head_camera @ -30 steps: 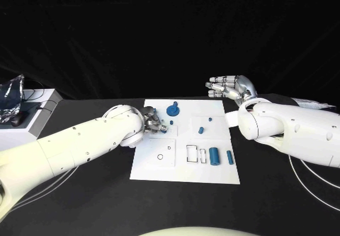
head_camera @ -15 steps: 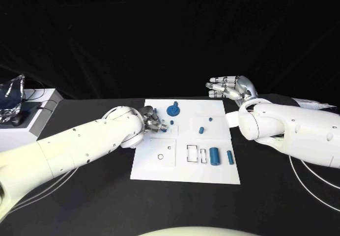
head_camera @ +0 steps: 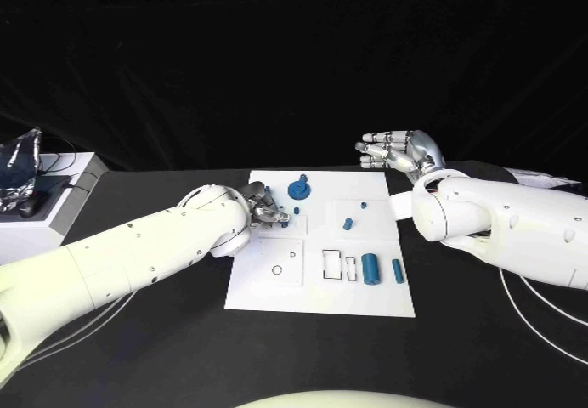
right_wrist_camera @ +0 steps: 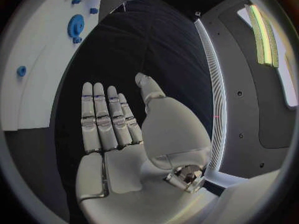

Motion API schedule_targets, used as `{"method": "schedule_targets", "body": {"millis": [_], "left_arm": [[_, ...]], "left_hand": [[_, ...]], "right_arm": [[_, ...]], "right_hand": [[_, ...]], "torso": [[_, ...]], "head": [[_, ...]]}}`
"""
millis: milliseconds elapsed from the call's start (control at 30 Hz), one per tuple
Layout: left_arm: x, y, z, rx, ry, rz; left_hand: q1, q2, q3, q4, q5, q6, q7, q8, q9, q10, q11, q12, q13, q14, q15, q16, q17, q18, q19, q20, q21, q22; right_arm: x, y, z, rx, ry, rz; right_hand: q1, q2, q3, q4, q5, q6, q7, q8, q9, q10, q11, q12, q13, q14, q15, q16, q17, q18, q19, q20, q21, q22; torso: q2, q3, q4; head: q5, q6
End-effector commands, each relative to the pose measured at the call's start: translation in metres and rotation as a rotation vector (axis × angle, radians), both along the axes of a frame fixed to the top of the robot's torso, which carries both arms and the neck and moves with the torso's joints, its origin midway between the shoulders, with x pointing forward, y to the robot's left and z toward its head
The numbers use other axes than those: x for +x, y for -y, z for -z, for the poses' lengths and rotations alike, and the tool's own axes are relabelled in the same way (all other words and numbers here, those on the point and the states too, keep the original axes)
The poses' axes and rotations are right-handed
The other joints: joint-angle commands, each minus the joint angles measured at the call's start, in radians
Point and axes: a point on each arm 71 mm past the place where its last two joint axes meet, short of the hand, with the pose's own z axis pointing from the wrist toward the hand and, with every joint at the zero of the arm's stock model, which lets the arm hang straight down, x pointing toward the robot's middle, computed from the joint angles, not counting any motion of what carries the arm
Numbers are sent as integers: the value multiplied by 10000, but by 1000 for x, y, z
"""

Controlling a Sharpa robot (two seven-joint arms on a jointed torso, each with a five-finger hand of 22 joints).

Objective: Assemble the parts on the task board

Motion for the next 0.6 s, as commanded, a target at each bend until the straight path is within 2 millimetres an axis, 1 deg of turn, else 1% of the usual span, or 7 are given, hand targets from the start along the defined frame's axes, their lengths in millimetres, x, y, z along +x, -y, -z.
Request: {"method": "schedule_targets", "body": {"millis": [33,233,300,433,600], "left_arm": [[-1,3,1,-69,168,118],[-1,2,3,-16,82,157],[-2,2,3,2,61,167],[-2,1,3,45,36,198],[-2,0,4,130,20,211]], "left_hand": [[65,-6,1807,-1756,48,83,-16,35,11,72,-113,-31,-5,61,-23,29,-8,-145,71,10,51,10],[65,-6,1807,-1756,48,83,-16,35,11,72,-113,-31,-5,61,-23,29,-8,-145,71,10,51,10],[65,-6,1807,-1756,48,83,-16,35,11,72,-113,-31,-5,61,-23,29,-8,-145,71,10,51,10],[85,-21,1809,-1736,41,85,-12,22,15,70,-109,-53,3,52,-21,24,-47,-144,87,20,29,63],[85,-21,1809,-1736,41,85,-12,22,15,70,-109,-53,3,52,-21,24,-47,-144,87,20,29,63]], "right_arm": [[0,-1,0,25,36,-182],[0,-1,0,22,28,-176],[0,-1,0,23,25,-178],[0,-1,1,24,13,-186],[0,-1,1,23,6,-183]], "right_hand": [[35,44,-26,19,27,19,39,-45,-10,14,-7,-67,-12,-71,1,-34,-13,-74,-77,7,43,-12],[35,44,-26,19,27,19,39,-45,-10,14,-7,-67,-12,-71,1,-34,-13,-74,-77,7,43,-12],[31,41,-29,21,25,46,41,-44,-9,31,-10,-67,-13,-68,0,-32,-12,-75,-80,7,42,-11],[31,41,-29,21,25,46,41,-44,-9,31,-10,-67,-13,-68,0,-32,-12,-75,-80,7,42,-11],[31,41,-29,21,25,46,41,-44,-9,31,-10,-67,-13,-68,0,-32,-12,-75,-80,7,42,-11]], "torso": [[1,3,-2],[-12,9,9],[-10,3,8],[-9,2,5],[-6,2,1]], "head": [[-11,-28],[-17,-57],[-14,-70],[-6,-51],[-9,-62]]}}
